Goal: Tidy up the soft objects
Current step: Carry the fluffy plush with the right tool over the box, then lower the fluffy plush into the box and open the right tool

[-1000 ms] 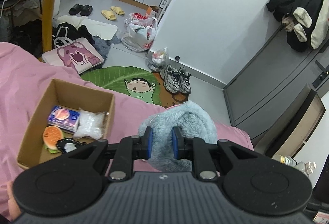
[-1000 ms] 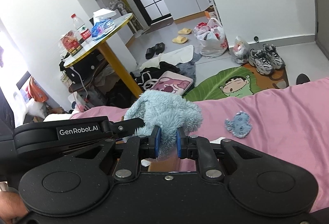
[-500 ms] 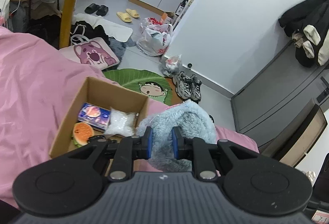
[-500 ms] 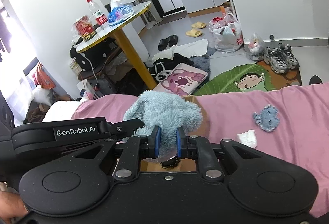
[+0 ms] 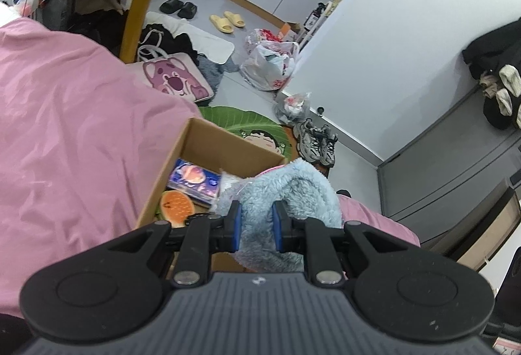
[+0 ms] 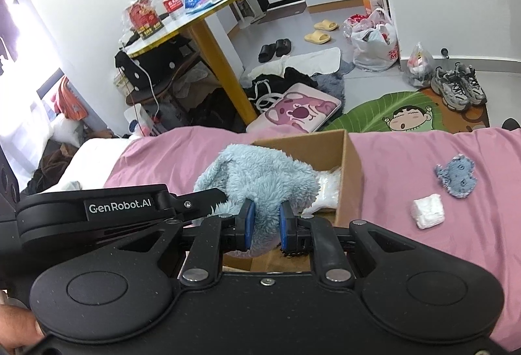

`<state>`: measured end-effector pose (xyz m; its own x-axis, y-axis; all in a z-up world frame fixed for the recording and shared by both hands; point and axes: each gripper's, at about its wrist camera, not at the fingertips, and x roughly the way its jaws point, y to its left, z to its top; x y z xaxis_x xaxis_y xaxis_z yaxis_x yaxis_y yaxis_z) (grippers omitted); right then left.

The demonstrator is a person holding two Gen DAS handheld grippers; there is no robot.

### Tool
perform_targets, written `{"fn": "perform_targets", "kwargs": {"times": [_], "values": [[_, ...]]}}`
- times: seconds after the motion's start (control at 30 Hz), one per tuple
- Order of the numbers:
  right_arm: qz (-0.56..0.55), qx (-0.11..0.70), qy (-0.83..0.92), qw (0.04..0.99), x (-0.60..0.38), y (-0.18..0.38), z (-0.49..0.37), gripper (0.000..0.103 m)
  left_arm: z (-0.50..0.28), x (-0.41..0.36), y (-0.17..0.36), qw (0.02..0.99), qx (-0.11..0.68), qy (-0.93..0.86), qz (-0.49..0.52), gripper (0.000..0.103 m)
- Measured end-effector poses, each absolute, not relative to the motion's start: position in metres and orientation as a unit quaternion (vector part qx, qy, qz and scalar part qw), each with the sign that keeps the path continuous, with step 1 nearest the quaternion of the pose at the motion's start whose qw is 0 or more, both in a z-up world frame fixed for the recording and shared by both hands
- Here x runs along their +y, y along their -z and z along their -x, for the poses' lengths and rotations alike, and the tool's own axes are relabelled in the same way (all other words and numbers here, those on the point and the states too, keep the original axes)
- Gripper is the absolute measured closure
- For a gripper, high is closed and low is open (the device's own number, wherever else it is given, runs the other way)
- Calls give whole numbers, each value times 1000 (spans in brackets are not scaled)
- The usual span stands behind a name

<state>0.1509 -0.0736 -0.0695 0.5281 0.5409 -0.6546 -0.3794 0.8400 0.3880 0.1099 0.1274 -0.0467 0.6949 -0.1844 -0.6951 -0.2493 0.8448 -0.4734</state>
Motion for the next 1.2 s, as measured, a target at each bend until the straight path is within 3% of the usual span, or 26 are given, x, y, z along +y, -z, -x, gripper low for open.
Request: {"fn": "perform_targets", "kwargs": {"times": [1.2], "values": [[-53, 505, -249, 825, -17, 133, -182, 86, -149, 178, 127, 816, 488, -61, 304, 85]]}}
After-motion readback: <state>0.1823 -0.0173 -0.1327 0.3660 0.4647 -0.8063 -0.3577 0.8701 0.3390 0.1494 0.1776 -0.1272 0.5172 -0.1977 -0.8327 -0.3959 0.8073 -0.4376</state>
